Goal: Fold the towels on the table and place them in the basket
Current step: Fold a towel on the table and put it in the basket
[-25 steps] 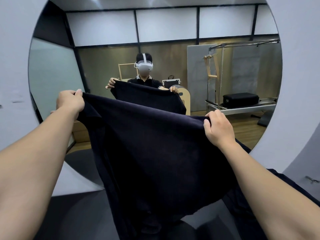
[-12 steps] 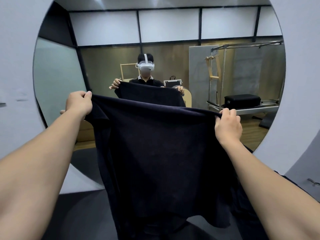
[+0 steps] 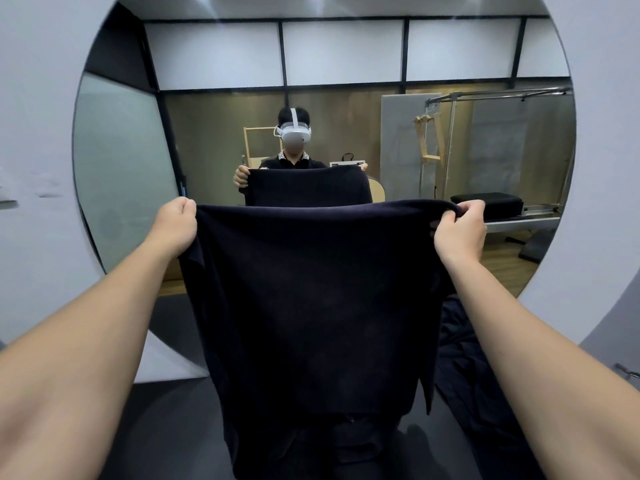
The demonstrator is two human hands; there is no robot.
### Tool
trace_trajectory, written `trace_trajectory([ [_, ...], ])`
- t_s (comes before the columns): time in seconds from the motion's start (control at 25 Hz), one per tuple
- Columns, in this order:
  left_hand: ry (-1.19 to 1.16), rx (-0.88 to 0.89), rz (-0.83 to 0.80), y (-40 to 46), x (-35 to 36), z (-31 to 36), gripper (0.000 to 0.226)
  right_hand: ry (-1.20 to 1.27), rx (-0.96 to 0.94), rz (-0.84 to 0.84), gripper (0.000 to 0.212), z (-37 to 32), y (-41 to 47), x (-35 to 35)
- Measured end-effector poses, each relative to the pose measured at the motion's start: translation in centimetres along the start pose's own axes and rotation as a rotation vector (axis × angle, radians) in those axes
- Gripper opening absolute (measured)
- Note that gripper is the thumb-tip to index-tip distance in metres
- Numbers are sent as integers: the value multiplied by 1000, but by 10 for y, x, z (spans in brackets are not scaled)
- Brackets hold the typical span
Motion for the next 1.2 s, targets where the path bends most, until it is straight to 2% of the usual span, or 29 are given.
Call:
trace_trajectory([
  [0.12, 66, 106, -110, -13, -6, -1, 48, 92, 17, 51, 19, -8, 5, -1],
  [0.24, 255, 246, -232, -15, -7, -2, 29, 174, 81, 50, 11, -5, 9, 2],
  [0.4, 280, 280, -124, -8, 2, -7, 30, 141, -13, -10, 12, -13, 6, 3],
  [0.52, 256, 250, -146, -3, 4, -5, 7, 109, -65, 14, 16, -23, 1, 0],
  [0.64, 282, 262, -219, 2, 5, -7, 15, 119, -94, 9, 16, -26, -3, 1],
  [0.76, 335, 195, -258, 0, 9, -3, 32, 115, -138, 0, 12, -26, -7, 3],
  [0.8, 290, 133, -298, -3, 11, -2, 39, 115, -161, -1, 11, -28, -9, 4],
  [0.88, 30, -21, -358, -12, 17, 3, 46, 126, -191, 0, 9, -32, -15, 6],
  [0.96, -268, -92, -323, -23, 25, 19, 31, 136, -202, -14, 10, -39, -21, 11],
  [1.04, -461, 7, -246, -33, 33, 52, 13, 149, -231, -35, 8, -46, -29, 20],
  [1.12, -505, 185, -225, -42, 44, 90, 29, 166, -276, -64, 8, -56, -40, 30],
  [1.2, -425, 323, -265, -53, 57, 124, 46, 189, -307, -103, 8, -64, -50, 43],
])
Point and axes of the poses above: each hand's wrist, its own y-axis towards the middle knuckle, its own x-axis out of the palm, z = x × y, the point moved 2 cm from there along y, towards the middle knuckle, and after that the axes turned 10 degrees about y, right-handed, at the moved point
